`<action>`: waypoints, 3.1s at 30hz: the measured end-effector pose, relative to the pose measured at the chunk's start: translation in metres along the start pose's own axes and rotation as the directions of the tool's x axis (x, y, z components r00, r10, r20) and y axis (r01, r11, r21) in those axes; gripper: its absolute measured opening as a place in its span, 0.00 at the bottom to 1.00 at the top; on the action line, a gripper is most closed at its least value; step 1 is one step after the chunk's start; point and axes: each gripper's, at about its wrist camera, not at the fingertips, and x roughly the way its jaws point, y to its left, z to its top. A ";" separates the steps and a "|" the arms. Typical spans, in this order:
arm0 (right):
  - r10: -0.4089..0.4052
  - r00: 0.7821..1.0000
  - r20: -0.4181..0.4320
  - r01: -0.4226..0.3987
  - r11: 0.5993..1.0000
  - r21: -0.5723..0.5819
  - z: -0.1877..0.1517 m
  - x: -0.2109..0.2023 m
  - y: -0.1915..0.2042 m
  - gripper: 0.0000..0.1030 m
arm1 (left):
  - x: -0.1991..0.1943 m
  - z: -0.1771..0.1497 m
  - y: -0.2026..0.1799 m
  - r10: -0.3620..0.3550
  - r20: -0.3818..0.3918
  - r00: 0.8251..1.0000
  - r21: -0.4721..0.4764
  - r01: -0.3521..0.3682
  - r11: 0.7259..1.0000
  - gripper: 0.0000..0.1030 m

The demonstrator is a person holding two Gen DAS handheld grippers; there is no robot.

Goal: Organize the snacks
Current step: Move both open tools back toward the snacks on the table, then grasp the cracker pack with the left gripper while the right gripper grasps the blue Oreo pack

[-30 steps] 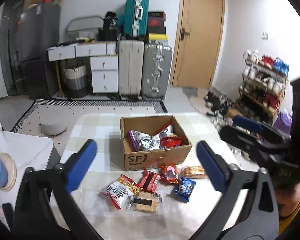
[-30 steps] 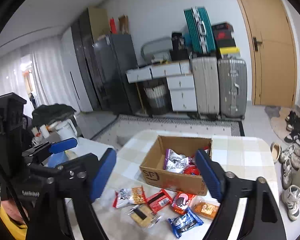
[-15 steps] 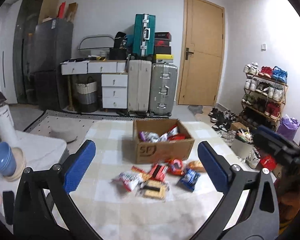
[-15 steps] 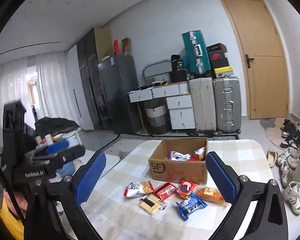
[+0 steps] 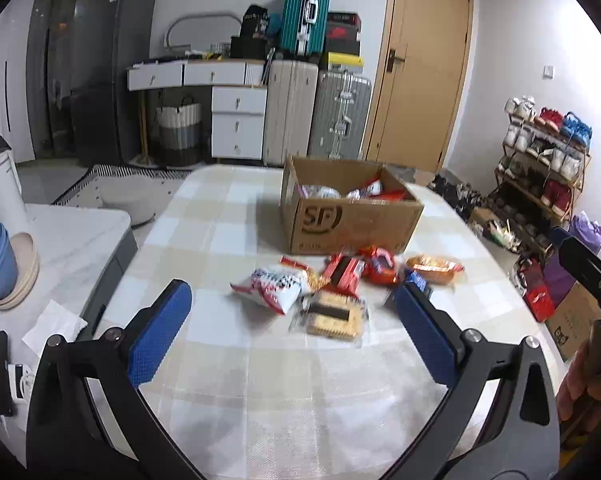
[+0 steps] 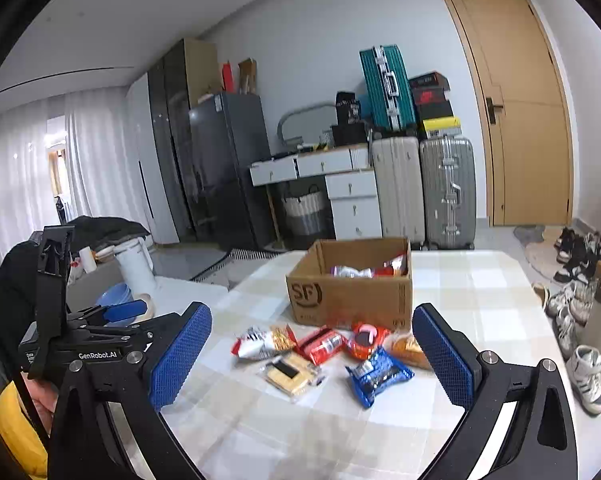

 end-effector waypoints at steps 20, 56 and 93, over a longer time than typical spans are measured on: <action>-0.007 0.968 -0.251 0.022 0.998 0.058 -0.058 0.109 -0.062 0.99 | 0.176 -0.039 -0.025 -0.048 -0.267 0.963 0.021 0.056 0.998 0.99; 0.086 0.943 -0.320 -0.019 0.978 0.206 -0.087 0.147 -0.092 0.99 | 0.247 -0.048 -0.066 -0.041 -0.346 0.938 0.120 0.087 0.989 0.57; 0.000 0.855 -0.518 0.044 0.996 0.073 -0.082 0.199 -0.076 0.49 | 0.133 -0.019 -0.006 -0.101 -0.205 0.974 0.001 0.103 0.995 0.56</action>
